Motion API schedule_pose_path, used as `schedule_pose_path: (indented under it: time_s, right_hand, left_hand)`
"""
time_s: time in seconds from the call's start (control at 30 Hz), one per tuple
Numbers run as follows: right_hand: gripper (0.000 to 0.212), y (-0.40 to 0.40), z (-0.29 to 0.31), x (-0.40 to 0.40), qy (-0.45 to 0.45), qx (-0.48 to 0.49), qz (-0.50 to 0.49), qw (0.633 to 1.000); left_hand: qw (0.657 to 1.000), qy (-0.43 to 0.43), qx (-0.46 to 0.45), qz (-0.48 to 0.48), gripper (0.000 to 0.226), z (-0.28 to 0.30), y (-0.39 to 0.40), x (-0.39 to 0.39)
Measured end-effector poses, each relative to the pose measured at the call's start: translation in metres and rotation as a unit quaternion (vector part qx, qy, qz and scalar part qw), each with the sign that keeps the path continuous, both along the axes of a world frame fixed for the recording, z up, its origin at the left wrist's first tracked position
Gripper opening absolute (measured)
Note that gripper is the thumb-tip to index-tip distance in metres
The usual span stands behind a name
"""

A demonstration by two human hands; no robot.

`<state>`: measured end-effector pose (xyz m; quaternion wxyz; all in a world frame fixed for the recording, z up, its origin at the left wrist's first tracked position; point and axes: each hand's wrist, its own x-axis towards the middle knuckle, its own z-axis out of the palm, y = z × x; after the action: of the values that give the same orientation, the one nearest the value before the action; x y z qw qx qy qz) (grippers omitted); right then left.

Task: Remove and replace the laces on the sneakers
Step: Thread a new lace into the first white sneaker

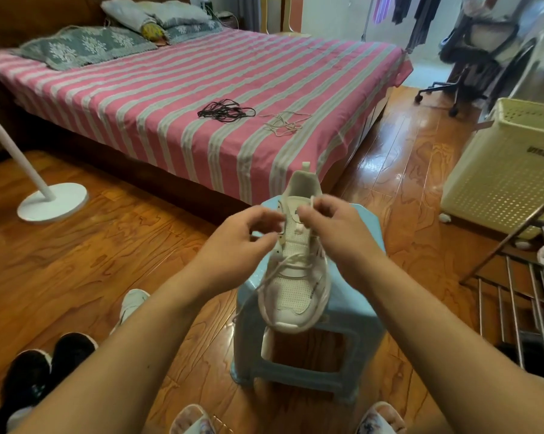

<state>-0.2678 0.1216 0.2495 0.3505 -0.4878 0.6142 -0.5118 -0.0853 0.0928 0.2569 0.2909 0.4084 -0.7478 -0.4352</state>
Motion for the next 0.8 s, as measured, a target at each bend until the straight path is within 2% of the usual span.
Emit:
schedule_pose_path:
  time_s: [0.07,0.17,0.27,0.33,0.43,0.47,0.5,0.57,0.63,0.7,0.73,0.8]
  right_hand:
    - [0.026,-0.003,0.021,0.001,-0.083,-0.017,0.045,0.995]
    - [0.024,-0.005,0.042,-0.004,-0.128,-0.026,0.077,0.988]
    - [0.02,-0.008,0.047,-0.016,-0.254,-0.018,0.108,0.961]
    - [0.022,-0.01,0.048,-0.025,-0.362,0.016,0.112,0.925]
    - [0.026,-0.016,0.045,-0.048,-0.521,0.038,0.06,0.851]
    - [0.028,-0.018,0.043,-0.057,-0.544,0.028,0.029,0.838]
    - [0.028,-0.019,0.041,-0.065,-0.542,0.011,-0.009,0.84]
    - [0.028,-0.017,0.042,-0.076,-0.456,-0.038,-0.083,0.885]
    - [0.027,-0.012,0.045,-0.069,-0.318,-0.049,-0.083,0.943]
    - [0.025,-0.008,0.047,-0.043,-0.135,-0.016,-0.011,0.991]
    - [0.024,-0.005,0.044,-0.025,-0.02,-0.01,0.024,0.999]
    - [0.025,0.001,0.03,0.01,0.187,-0.025,0.103,0.977]
  left_hand:
    - [0.993,0.082,0.072,-0.053,0.05,0.007,0.007,-0.012]
    - [0.971,0.147,0.162,-0.095,0.065,0.014,0.01,-0.022]
    - [0.957,0.171,0.198,-0.124,0.063,0.015,0.012,-0.02]
    - [0.954,0.188,0.196,-0.129,0.054,0.017,0.011,-0.012]
    - [0.951,0.24,0.188,-0.047,0.034,0.025,0.003,0.013]
    - [0.955,0.232,0.182,0.007,0.029,0.024,-0.002,0.023]
    - [0.962,0.198,0.175,0.067,0.024,0.021,-0.006,0.032]
    - [0.97,0.068,0.158,0.171,0.02,0.011,-0.012,0.043]
    - [0.971,-0.008,0.121,0.205,0.019,0.006,-0.01,0.045]
    - [0.979,0.028,0.111,0.169,0.024,0.012,-0.005,0.035]
    - [0.978,0.074,0.144,0.129,0.028,0.016,-0.002,0.027]
    - [0.95,0.181,0.248,0.052,0.033,0.024,0.007,0.009]
